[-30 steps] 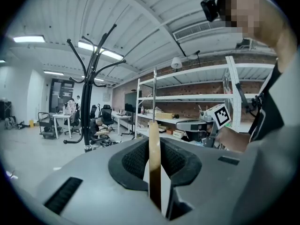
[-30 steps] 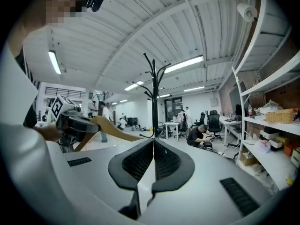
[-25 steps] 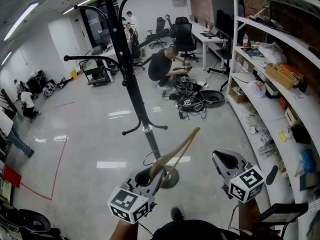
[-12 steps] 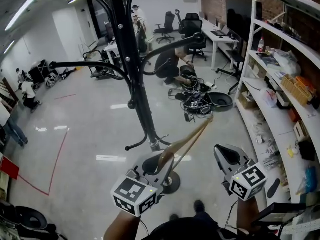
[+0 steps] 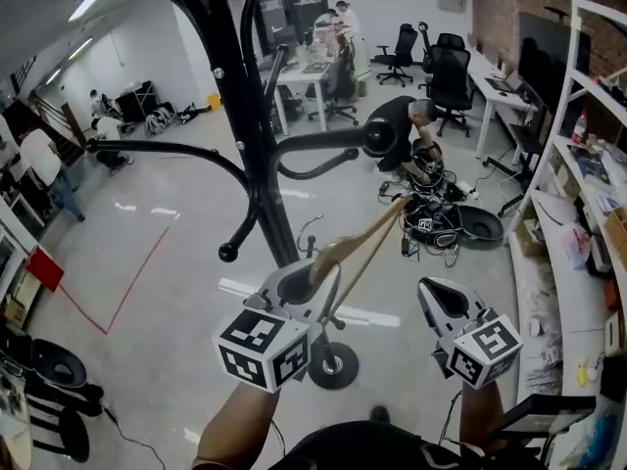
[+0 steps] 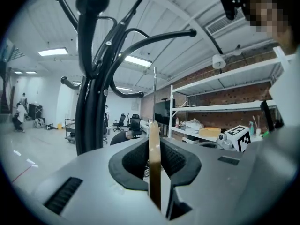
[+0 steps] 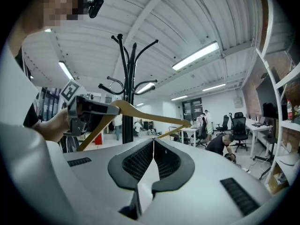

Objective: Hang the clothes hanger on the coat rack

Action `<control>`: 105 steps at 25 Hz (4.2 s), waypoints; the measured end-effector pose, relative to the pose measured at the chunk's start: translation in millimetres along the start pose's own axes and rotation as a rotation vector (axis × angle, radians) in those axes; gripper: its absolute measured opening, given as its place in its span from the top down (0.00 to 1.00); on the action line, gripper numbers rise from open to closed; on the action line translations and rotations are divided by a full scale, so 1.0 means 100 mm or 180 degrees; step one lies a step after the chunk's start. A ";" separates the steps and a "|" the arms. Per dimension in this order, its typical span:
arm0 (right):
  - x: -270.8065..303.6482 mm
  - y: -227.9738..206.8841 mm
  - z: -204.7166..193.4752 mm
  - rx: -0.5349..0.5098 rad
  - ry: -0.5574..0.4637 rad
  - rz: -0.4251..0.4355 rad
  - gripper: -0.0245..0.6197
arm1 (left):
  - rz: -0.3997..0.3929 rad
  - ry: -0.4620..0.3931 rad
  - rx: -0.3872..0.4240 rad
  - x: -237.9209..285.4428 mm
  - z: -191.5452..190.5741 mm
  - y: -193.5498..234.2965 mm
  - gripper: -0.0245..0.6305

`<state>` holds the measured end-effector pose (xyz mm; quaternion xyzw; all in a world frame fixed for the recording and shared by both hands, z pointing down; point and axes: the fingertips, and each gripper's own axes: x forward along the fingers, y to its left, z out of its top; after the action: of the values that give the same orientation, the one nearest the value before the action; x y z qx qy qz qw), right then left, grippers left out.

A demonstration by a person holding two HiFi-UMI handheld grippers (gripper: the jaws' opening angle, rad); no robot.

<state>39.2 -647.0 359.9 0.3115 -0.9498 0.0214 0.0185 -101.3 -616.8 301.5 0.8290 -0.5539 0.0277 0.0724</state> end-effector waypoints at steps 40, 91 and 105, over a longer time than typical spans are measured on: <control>0.74 -0.07 -0.30 0.0251 0.0031 0.1048 0.95 | 0.1421 0.0259 -0.0377 0.64 -0.08 0.72 0.88; 0.42 0.31 -0.25 0.0048 0.0146 0.0677 0.95 | 0.1084 -0.0525 0.0653 -0.22 0.32 0.24 0.85; -0.19 0.83 0.05 -0.0140 0.0109 -0.0181 0.95 | 0.0211 -0.0985 0.0291 -1.28 0.05 0.27 0.96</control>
<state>5.4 -569.0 351.2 0.3375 -0.9404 0.0054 0.0422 -175.8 -511.2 282.6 0.8070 -0.5837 -0.0727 -0.0526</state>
